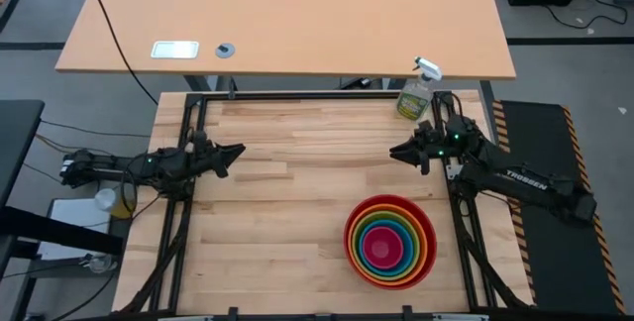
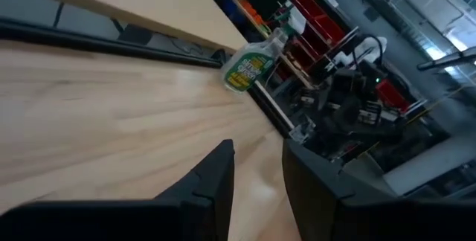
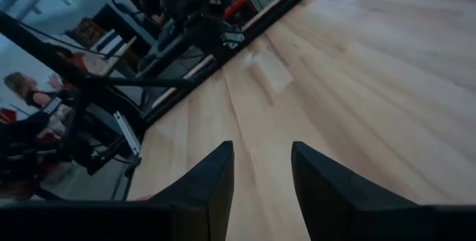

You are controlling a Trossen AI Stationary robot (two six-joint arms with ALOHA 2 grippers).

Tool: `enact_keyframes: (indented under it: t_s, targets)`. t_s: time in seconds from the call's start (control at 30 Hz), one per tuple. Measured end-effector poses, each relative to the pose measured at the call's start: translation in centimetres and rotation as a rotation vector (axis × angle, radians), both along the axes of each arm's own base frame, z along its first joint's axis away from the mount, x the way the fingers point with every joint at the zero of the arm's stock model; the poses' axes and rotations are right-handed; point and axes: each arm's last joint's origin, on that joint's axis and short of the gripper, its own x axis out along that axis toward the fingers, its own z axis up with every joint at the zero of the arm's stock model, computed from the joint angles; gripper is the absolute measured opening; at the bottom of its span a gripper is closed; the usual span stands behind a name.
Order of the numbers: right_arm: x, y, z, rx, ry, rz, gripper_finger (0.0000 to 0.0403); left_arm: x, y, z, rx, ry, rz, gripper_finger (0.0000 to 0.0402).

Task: Nest bowls inside each other
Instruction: Return to Home Position

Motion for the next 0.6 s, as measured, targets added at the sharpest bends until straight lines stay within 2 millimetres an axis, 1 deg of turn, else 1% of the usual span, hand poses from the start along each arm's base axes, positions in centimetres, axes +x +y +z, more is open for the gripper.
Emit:
enact_keyframes:
  t_s: [0.3,0.43,0.6]
  targets:
    - [-0.8,0.3,-2.7,0.043,-0.05,-0.027,0.0138,0.0,0.0,-0.1,-0.032,-0.007,0.008,0.0116]
    - [-1.0,0.3,-3.9,0.069,-0.131,-0.066,0.0128,0.0,0.0,-0.1,-0.018,0.002,0.007,0.0116]
    - [-1.2,0.2,-3.9,0.075,-0.17,-0.15,0.012,0.1,0.0,-0.2,-0.003,0.017,0.004,0.0113]
